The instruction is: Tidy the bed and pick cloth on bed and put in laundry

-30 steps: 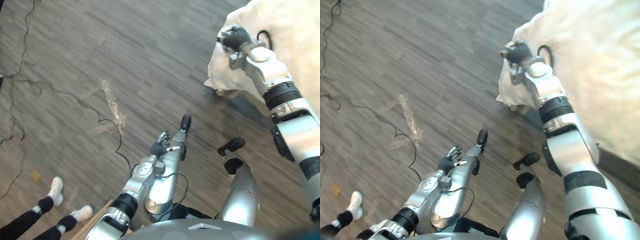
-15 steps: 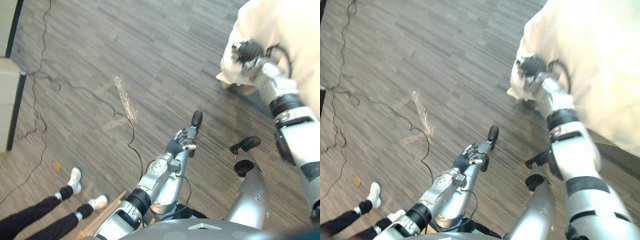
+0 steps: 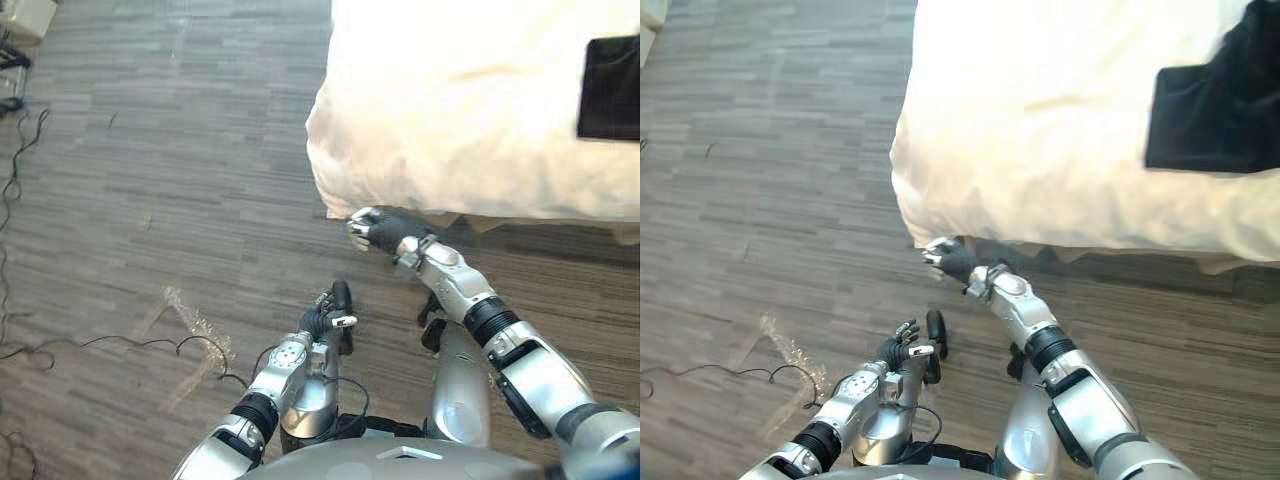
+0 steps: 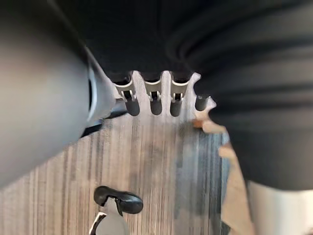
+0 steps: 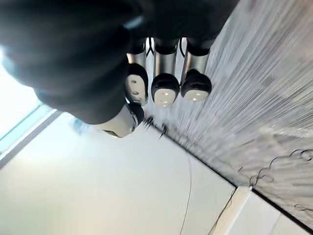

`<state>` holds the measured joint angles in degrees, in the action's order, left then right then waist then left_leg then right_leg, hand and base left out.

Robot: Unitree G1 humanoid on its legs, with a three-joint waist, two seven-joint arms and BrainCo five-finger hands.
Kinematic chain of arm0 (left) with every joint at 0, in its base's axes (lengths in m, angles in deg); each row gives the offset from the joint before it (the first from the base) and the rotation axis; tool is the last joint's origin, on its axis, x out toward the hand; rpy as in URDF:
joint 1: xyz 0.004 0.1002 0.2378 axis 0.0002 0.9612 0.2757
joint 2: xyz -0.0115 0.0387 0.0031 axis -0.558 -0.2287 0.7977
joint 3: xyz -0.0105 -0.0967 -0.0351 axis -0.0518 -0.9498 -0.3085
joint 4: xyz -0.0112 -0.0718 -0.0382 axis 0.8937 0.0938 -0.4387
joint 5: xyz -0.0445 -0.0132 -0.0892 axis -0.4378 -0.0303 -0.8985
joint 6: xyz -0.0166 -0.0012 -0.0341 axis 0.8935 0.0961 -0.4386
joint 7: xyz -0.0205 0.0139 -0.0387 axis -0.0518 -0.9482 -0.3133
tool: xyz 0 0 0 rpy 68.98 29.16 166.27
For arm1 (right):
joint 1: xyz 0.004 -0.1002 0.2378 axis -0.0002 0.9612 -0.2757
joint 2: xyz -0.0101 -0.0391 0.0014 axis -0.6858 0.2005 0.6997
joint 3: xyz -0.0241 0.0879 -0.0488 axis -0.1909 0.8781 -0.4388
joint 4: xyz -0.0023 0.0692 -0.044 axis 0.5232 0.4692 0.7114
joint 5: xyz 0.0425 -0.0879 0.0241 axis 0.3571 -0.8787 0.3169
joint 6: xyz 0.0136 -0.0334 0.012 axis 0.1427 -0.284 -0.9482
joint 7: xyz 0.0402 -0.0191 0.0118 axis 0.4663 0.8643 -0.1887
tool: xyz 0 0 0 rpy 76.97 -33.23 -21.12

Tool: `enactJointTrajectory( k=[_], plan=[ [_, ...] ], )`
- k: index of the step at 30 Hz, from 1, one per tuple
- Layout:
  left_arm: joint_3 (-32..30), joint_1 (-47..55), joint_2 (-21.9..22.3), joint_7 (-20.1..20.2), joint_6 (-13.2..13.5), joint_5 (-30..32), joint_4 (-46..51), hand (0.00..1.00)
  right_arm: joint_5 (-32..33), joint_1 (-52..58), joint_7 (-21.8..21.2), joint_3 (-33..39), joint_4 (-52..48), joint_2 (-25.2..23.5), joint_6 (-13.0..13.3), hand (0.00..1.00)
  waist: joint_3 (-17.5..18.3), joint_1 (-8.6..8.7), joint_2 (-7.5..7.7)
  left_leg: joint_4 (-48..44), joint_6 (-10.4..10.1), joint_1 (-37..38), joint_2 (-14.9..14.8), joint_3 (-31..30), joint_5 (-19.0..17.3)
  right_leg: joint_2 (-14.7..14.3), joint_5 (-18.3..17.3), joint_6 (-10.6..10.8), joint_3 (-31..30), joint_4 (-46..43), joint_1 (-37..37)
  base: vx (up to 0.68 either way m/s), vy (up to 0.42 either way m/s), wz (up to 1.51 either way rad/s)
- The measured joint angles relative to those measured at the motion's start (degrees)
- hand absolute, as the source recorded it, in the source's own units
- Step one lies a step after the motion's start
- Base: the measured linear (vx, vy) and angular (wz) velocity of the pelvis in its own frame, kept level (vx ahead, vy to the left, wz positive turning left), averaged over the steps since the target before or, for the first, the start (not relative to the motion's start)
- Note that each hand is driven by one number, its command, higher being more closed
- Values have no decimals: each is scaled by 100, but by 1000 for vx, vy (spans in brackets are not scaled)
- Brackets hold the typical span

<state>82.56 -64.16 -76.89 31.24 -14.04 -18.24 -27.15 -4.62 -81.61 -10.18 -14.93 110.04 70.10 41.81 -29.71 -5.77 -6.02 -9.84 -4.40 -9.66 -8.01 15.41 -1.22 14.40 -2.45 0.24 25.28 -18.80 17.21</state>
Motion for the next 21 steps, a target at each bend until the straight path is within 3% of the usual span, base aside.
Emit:
enactJointTrajectory(
  k=[3,6,13,16,18,21],
  plan=[
    [-28,33,-85,4,-23,166,-12,0,509,-211,0,263,-401,-78,180,100,22,2,93,-8,-24,193,-18,0,-12,16,-93,-17,-4,-175,-141,33,-59,-1],
    [-101,34,-109,22,-68,162,-58,0,909,-659,83,727,-443,-151,289,100,22,0,94,-20,-24,233,-13,27,-12,44,-97,-10,-37,-216,-155,-22,-3,-3],
    [-247,-29,-322,179,125,235,-351,0,1444,-2325,1000,1774,171,26,490,100,31,-55,75,-71,28,-246,82,71,89,204,-132,46,-146,-433,451,-74,-3,2],
    [-66,-355,-307,114,304,319,-667,0,1434,-2652,1401,1883,542,458,514,100,30,-174,-25,-315,43,-860,98,-19,124,224,-58,-63,-132,-571,994,-50,-10,15],
    [100,-620,-145,92,304,96,-686,0,1415,-2736,1761,1900,911,831,520,100,11,-261,-243,-534,60,-1269,79,-78,107,248,-20,-114,-105,-644,1305,-41,-14,18],
    [139,-772,164,41,324,-137,-652,0,1313,-2822,1928,1945,1046,1135,577,100,45,-304,-438,-688,79,-1641,82,-35,86,279,15,-132,-211,-769,1719,-21,9,-2]
  ],
)
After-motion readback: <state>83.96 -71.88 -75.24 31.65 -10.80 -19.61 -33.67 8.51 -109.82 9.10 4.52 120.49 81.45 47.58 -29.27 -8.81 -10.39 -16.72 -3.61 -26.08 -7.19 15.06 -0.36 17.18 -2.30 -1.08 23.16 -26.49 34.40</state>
